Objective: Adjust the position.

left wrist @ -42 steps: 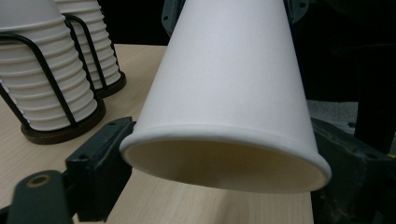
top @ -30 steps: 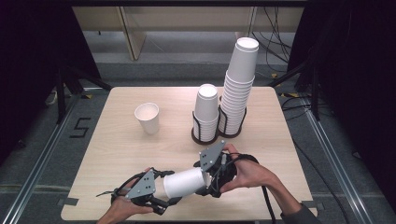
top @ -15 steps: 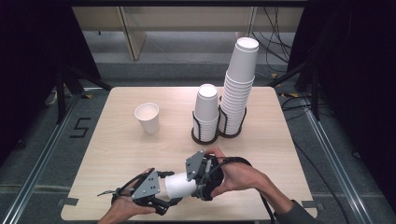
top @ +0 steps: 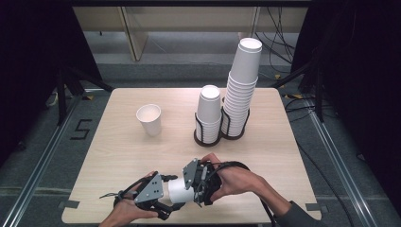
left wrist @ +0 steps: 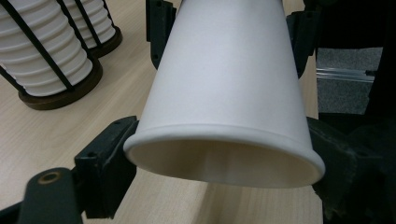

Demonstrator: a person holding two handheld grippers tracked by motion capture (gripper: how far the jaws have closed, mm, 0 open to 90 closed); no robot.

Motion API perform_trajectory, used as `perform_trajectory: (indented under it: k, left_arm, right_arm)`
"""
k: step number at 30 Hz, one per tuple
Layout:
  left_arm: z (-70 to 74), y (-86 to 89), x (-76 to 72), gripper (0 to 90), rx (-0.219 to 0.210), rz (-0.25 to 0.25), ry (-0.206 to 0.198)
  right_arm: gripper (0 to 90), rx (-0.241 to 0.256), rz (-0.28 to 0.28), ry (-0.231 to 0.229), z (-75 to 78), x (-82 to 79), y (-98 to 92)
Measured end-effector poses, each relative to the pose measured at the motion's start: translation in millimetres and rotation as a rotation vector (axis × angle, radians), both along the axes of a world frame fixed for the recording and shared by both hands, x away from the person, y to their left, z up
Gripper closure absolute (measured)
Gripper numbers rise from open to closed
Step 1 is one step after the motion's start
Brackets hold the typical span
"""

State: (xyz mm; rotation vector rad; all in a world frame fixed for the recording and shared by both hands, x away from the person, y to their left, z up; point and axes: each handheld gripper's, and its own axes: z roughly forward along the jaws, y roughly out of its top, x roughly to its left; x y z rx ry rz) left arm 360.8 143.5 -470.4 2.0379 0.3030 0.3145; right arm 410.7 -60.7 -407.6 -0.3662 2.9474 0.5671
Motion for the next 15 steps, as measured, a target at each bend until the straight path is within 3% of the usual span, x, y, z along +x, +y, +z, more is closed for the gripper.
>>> perform_trajectory:
  k: [1,3,4,5,8,9,10,11,12,15]
  left_arm:
    - [0.0,0.0,0.0,13.2,0.000,0.000,0.000]
    - [-2.9,0.1,1.0,10.2,-0.073,0.018,-0.008]
    - [-2.9,0.1,1.0,8.4,-0.073,0.018,-0.008]
    - [-3.2,2.2,1.7,5.7,-0.114,0.035,0.002]
    - [-3.1,5.3,2.9,5.2,-0.161,0.027,0.011]
    - [-2.6,6.5,2.4,5.1,-0.181,0.033,0.011]
    - [-2.1,7.6,2.6,5.3,-0.219,0.030,0.024]
    - [-2.1,7.6,2.6,5.7,-0.219,0.030,0.024]
    - [-1.4,8.0,2.0,5.6,-0.250,0.032,0.026]
    - [-0.9,7.6,2.6,6.1,-0.278,0.023,0.025]
  right_arm:
    - [24.2,0.000,0.000,0.000,0.0,0.0,0.0]
    - [23.1,0.016,-0.032,0.020,1.4,0.3,-4.4]
    - [23.1,0.016,-0.032,0.020,1.4,0.3,-4.4]
    - [23.0,0.064,0.014,0.019,1.0,5.0,-6.8]
    - [23.1,0.103,-0.020,0.048,1.7,5.0,-13.0]
    - [23.0,0.143,0.000,0.059,0.9,7.1,-14.3]
    - [23.0,0.198,-0.003,0.100,-0.6,8.9,-19.7]
    - [23.0,0.198,-0.003,0.100,-0.6,8.9,-19.7]
    - [23.0,0.241,0.012,0.118,-1.8,11.7,-24.8]
    - [23.0,0.281,0.001,0.147,-2.7,12.2,-29.7]
